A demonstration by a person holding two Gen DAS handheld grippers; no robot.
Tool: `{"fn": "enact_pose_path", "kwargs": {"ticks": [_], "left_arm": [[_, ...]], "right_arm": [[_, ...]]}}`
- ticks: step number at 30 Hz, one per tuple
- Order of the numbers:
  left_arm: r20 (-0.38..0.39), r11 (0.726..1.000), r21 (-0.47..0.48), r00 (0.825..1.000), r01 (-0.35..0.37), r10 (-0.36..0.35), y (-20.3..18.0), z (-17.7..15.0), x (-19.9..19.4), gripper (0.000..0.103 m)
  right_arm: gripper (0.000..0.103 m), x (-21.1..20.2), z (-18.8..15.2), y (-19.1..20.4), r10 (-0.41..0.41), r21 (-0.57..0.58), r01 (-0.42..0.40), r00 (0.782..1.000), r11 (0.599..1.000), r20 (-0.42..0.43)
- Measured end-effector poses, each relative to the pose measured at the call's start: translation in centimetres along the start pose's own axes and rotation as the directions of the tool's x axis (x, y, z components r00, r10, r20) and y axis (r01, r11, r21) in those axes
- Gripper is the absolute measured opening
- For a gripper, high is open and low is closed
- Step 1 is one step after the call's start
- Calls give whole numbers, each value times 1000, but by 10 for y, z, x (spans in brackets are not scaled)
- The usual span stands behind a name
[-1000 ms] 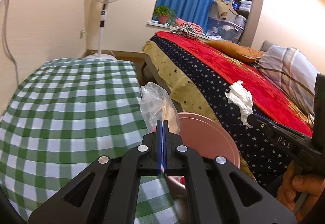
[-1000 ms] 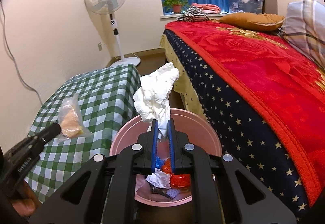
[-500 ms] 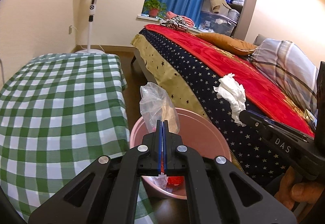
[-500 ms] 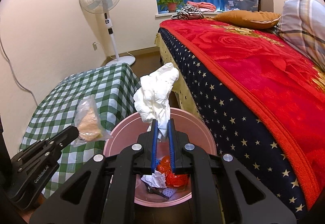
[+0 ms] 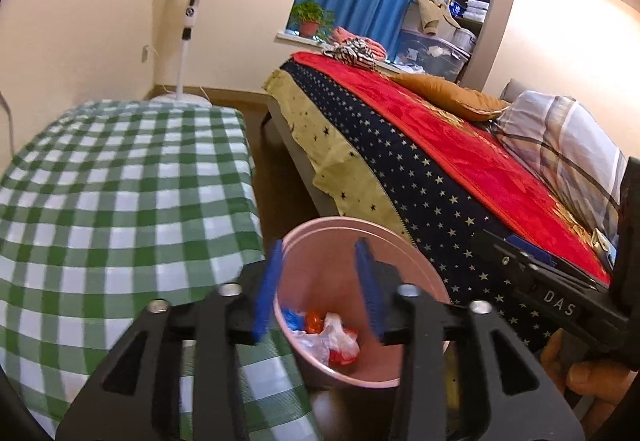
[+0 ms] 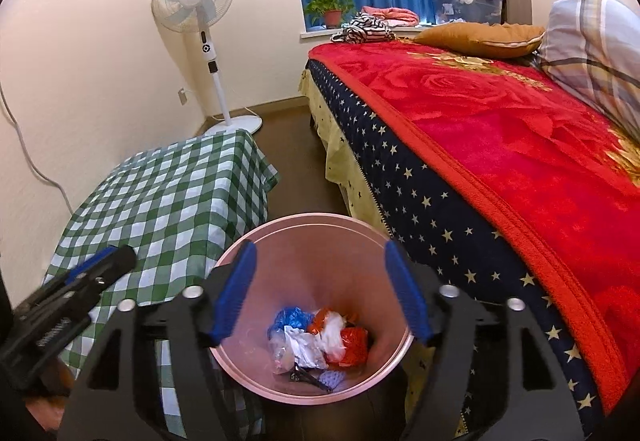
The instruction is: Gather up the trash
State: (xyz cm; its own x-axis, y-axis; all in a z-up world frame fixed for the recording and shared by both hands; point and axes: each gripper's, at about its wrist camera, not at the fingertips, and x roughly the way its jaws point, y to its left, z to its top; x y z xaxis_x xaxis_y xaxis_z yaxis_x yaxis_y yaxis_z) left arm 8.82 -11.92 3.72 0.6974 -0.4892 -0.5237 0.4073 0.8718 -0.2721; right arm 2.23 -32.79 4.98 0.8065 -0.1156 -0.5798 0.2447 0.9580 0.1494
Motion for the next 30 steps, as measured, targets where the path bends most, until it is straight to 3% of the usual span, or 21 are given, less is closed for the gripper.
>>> {"fn": "enact_pose_path", "kwargs": {"ticks": [3, 6, 7, 11, 15, 22, 30], "left_arm": [[26, 999, 30, 999, -35, 34, -1, 6, -18, 63], [69, 996, 56, 995, -74, 70, -2, 12, -43, 72], [83, 994, 63, 993, -87, 81, -2, 13, -51, 77], [126, 985, 86, 983, -147, 136, 2, 10, -88, 82], [146, 976, 57, 969, -209, 199, 11, -3, -116, 95], [144, 943, 2, 933, -333, 329, 38, -45, -151, 95], [107, 915, -67, 909, -398, 403, 59, -80, -159, 95]], "right_arm": [[91, -7, -1, 2, 4, -4, -4, 1000, 1000, 23], [96, -13, -2, 3, 21, 6, -21, 999, 1000, 26], [98, -15, -3, 3, 29, 10, -29, 999, 1000, 27], [98, -23, -10, 12, 52, 1, -52, 998, 999, 33], [98, -37, -25, 31, 77, -39, -76, 996, 996, 37], [98, -67, -66, 71, 113, -133, -109, 993, 985, 22], [98, -82, -89, 86, 83, -155, -76, 996, 985, 35]]}}
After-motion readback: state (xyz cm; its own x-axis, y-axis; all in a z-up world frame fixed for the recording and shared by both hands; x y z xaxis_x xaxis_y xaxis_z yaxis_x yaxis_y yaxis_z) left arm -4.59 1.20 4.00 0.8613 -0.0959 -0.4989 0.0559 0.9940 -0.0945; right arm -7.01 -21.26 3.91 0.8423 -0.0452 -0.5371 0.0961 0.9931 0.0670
